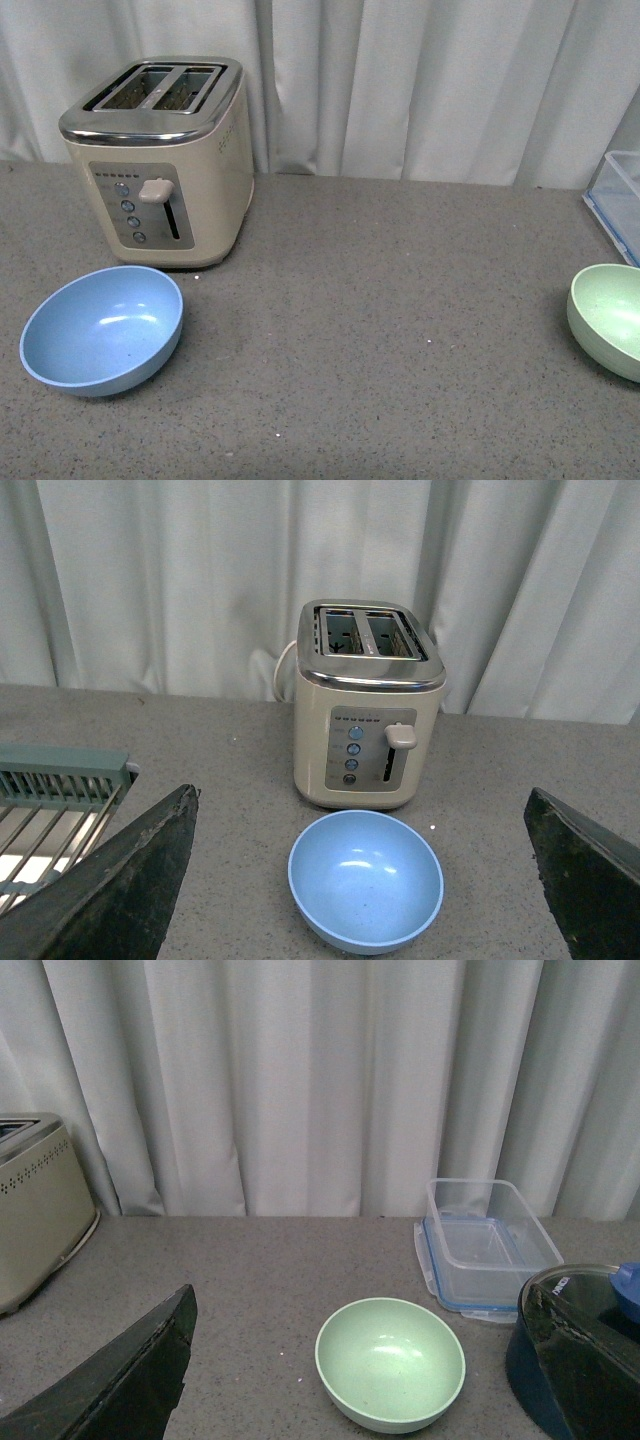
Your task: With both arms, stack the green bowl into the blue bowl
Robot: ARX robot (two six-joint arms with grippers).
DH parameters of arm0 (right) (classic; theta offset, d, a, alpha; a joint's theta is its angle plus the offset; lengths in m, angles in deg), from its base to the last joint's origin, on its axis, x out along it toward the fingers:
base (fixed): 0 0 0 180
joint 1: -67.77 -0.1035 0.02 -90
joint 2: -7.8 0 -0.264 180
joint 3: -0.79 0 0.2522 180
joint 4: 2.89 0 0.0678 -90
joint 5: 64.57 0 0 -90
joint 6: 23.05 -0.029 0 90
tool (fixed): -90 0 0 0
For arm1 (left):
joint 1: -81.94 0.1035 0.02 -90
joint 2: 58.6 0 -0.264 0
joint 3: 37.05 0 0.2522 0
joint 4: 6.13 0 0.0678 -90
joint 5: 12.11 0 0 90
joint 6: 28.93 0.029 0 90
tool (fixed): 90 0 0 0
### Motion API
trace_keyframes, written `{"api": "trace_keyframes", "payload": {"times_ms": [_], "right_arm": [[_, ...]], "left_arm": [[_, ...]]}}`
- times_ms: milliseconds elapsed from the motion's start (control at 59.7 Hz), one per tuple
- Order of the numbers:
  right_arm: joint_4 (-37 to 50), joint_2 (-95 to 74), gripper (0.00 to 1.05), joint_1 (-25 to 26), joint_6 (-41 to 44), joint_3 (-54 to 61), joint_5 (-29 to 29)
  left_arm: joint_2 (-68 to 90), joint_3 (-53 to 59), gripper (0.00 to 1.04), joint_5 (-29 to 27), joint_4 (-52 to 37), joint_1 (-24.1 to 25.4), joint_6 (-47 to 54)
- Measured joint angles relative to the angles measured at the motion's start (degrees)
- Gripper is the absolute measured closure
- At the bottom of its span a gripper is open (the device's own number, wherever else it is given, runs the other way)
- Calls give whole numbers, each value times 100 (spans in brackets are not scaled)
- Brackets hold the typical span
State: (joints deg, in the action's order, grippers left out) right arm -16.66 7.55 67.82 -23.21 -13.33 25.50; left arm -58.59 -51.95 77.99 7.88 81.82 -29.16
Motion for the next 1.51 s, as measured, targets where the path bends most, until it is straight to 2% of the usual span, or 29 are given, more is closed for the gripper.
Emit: {"api": "trace_keyframes", "payload": {"times_ms": [1508], "right_arm": [[0, 0, 9, 0, 0, 0, 0]], "left_arm": [[0, 0, 6, 0, 0, 0, 0]]}}
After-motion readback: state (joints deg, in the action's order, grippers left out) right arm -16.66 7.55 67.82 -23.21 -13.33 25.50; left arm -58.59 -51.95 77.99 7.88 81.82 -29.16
